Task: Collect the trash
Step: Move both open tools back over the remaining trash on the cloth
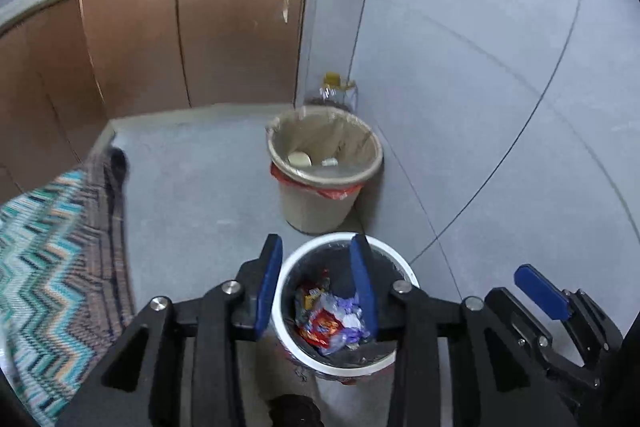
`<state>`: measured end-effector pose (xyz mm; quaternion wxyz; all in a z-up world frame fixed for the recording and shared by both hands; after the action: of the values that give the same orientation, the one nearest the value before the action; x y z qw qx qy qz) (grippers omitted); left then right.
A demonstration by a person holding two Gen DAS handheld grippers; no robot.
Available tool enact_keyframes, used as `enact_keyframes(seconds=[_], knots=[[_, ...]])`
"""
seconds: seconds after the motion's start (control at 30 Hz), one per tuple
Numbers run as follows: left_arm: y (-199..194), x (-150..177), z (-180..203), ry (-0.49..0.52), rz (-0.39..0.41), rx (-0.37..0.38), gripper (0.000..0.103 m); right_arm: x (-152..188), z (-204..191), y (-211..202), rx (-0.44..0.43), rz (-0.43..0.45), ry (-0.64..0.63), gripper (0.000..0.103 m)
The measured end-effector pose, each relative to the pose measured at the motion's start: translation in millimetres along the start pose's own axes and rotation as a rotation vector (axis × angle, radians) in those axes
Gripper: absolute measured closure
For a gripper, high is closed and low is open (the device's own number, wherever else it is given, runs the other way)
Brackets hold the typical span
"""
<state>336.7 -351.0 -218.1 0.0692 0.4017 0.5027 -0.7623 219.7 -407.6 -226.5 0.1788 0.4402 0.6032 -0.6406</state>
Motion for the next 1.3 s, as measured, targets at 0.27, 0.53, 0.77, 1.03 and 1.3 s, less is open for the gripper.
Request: enact_keyframes(seconds=[0.27, 0.53, 0.77, 1.03, 1.3], knots=[[-89, -3, -3, 0.015, 0.166, -0.065, 0.057, -18, -23, -69, 0.024, 0.104, -0.023, 0.047], [-166, 11, -17, 0.046, 0.269, -0.111, 0.051, -28, -54, -134, 0.063, 0.201, -0.069, 0.03], [-226, 25, -36, 0.054, 0.349, -0.174, 0.051, -30, -84, -181, 0.07, 0.263, -0.096, 0.024], [-284, 46, -58, 0.035, 0.422, -0.22, 0.05, -28, -109, -217, 0.07, 0.309, -0.118, 0.018], [-322, 62, -68, 0.022, 0.477, -0.252, 0.041, -22, -119, -249, 0.071, 0.344, -0.121, 0.012]])
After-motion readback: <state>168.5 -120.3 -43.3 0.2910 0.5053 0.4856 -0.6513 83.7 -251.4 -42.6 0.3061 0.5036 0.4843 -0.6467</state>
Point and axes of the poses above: each gripper's, at about its wrist camera, not at the fingertips, and y roughly the way its jaws point, z to its right, x to its underside, the point moved 7 cm from there along y, roughly the way its jaws point, and after that the axes turned 5 degrees about x, right-handed, at the moved point
